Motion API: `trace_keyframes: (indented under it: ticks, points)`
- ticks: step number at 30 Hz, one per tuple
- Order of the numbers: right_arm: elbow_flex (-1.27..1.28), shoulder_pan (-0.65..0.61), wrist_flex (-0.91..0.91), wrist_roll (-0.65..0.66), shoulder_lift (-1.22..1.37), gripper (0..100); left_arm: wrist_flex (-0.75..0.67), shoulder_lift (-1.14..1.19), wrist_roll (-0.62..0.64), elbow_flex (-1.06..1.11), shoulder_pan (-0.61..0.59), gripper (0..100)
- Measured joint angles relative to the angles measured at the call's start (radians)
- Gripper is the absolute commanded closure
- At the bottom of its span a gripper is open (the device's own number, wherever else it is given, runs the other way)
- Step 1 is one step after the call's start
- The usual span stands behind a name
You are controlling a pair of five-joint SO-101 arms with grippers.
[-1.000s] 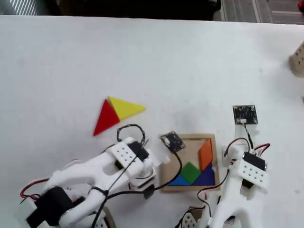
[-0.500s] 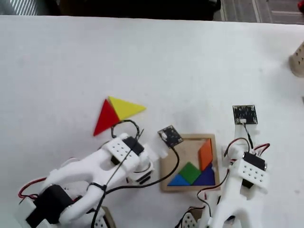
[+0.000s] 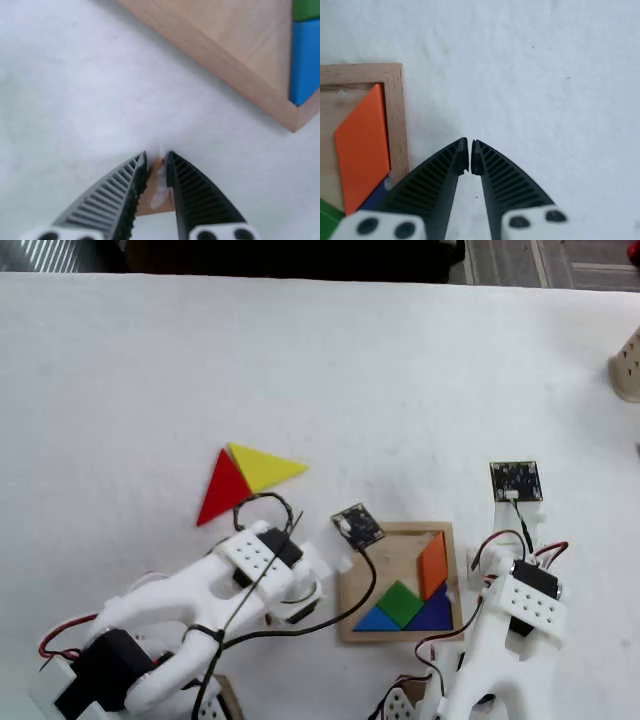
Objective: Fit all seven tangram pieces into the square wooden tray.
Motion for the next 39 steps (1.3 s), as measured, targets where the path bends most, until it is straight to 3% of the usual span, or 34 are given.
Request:
trace_keyframes:
  ticks: [3, 9, 16, 26, 33, 39]
  points:
    - [0.0, 0.0, 0.0, 0.0, 0.0, 97.8, 0.025, 0.0, -0.077, -0.006, -0.031, 89]
    - [0.0, 0.0, 0.0, 0.0, 0.0, 97.8, 0.153, 0.0, -0.445, -0.041, -0.135, 76]
    - [0.0, 0.0, 0.0, 0.0, 0.0, 97.8, 0.207, -0.103, -0.632, -0.041, -0.275, 74]
    - [0.0, 0.0, -0.017, 0.0, 0.0, 97.8, 0.285, -0.585, -0.671, 0.201, -0.245, 74]
    - [0.0, -0.015, -0.017, 0.0, 0.0, 97.8, 0.199, -0.559, -0.681, 0.206, -0.235, 74]
    - [0.0, -0.018, -0.017, -0.002, 0.0, 97.8, 0.114, -0.431, -0.829, 0.206, -0.235, 74]
